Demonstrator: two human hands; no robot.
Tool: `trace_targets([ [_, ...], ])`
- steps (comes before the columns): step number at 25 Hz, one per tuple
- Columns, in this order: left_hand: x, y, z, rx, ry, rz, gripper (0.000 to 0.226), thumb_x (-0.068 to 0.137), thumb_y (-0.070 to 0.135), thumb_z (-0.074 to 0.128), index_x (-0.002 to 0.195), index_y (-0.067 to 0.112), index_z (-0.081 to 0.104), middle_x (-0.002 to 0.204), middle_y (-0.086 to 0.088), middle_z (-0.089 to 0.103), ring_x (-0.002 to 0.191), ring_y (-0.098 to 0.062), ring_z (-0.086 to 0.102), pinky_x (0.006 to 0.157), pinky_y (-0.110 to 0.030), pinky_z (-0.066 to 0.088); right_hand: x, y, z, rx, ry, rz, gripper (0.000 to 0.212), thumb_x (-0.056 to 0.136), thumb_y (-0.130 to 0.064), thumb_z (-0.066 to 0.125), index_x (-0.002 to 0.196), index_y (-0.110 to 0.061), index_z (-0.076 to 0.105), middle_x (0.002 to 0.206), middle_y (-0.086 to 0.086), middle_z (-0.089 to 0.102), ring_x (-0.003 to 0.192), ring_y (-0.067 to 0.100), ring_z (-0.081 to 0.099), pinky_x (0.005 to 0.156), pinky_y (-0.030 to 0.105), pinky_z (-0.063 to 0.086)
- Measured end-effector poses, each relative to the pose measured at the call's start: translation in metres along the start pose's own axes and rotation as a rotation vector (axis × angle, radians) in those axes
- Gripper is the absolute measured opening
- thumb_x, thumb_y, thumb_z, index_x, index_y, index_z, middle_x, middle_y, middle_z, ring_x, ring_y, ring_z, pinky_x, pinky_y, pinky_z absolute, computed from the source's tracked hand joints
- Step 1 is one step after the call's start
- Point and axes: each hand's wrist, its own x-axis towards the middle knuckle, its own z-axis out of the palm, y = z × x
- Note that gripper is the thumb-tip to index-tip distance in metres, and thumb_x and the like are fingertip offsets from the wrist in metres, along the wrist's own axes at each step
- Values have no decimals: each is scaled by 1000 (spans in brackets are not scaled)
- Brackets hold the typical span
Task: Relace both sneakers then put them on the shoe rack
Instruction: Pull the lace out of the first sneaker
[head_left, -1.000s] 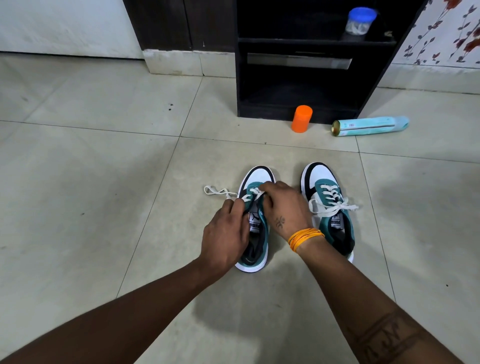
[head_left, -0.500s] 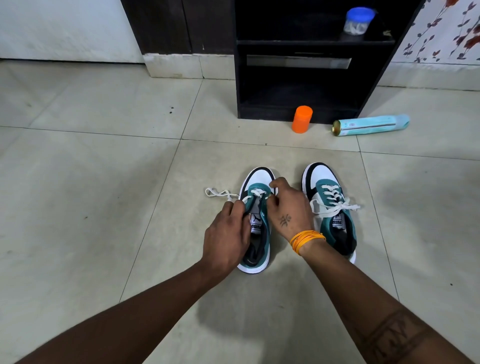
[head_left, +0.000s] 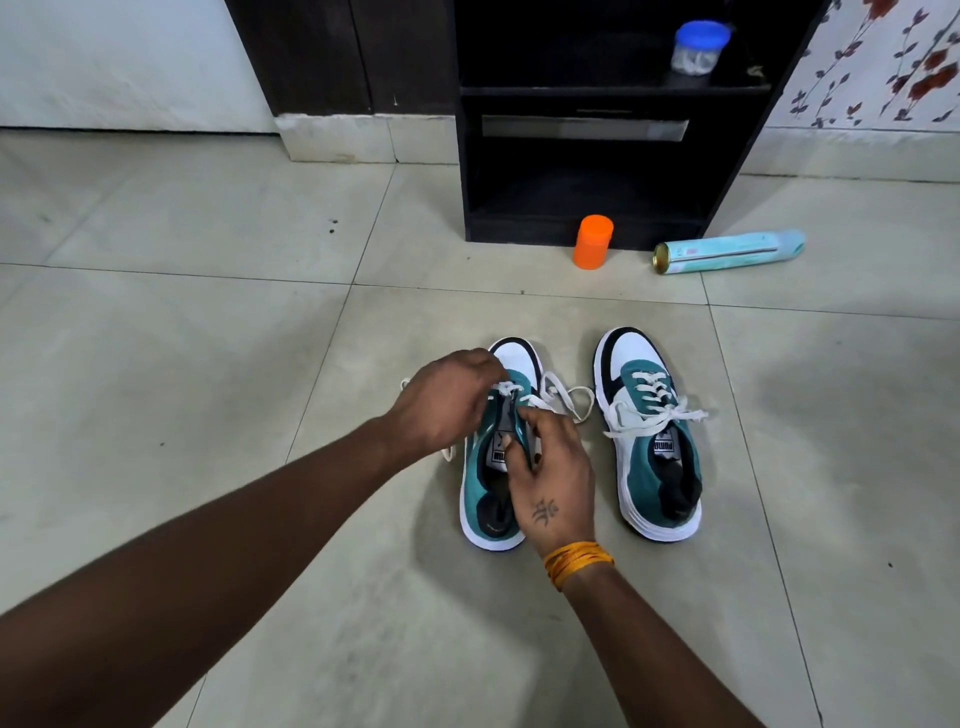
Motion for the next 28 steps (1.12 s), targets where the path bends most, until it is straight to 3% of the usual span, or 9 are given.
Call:
trace_targets([
  [4,17,-10,-7,12,-51,138,19,89,10,58,102,16,72,101,-2,71,91,-27,68,74,-39,56,-1,0,0,25,32,-12,34,90,-22,63,124,-17,65,119,2,63,109,23,63,91,33,48],
  [6,15,-10,0,-164,34,-24,12,87,12,60,93,17,69,89,2,73,80,-24,69,72,-41,56,-1,1,1,41,42,9,35,90,-18,65,125,-18,66,120,1,64,109,22,63,92,33,49],
  [9,8,-4,11,-696,173,-479,14,89,5,63,86,16,70,89,5,78,77,-16,73,79,-41,62,-2,2,2,74,63,6,35,89,-14,67,123,-19,67,120,-1,64,112,20,64,96,34,50],
  [14,4,-5,-1,-697,14,-340,11,88,6,77,94,14,77,98,3,76,94,-10,72,84,-24,57,-2,6,4,95,61,4,33,90,-16,68,123,-20,66,119,-3,62,110,18,64,96,35,51],
  [16,4,-5,-1,-681,49,-331,5,89,8,79,92,11,78,94,-1,77,88,-14,72,79,-23,55,-3,6,4,99,58,4,33,90,-17,68,124,-20,66,120,-3,62,111,17,63,96,36,52],
  [18,4,1,2,-876,138,-515,6,94,5,72,88,8,74,91,-8,77,78,-17,69,74,-26,55,-3,5,3,98,57,2,33,91,-18,68,124,-21,67,120,-3,62,111,18,63,96,37,52],
  [21,3,10,9,-1236,278,-785,10,98,1,66,91,7,65,100,-17,76,88,-24,70,82,-34,61,-3,6,3,97,50,12,34,91,-21,68,124,-22,66,121,-3,62,112,19,63,97,38,53],
  [24,-3,17,19,-1090,402,-830,26,90,13,81,91,14,55,96,-11,76,81,-23,71,81,-39,62,-4,7,4,97,56,3,34,91,-20,67,124,-22,66,120,-4,62,113,18,63,96,38,52],
  [28,-10,31,20,-902,335,-664,19,93,33,78,86,15,79,91,6,79,90,-4,72,87,-31,57,-4,8,3,98,59,1,34,90,-18,68,124,-21,66,120,-5,61,113,16,63,97,36,52],
])
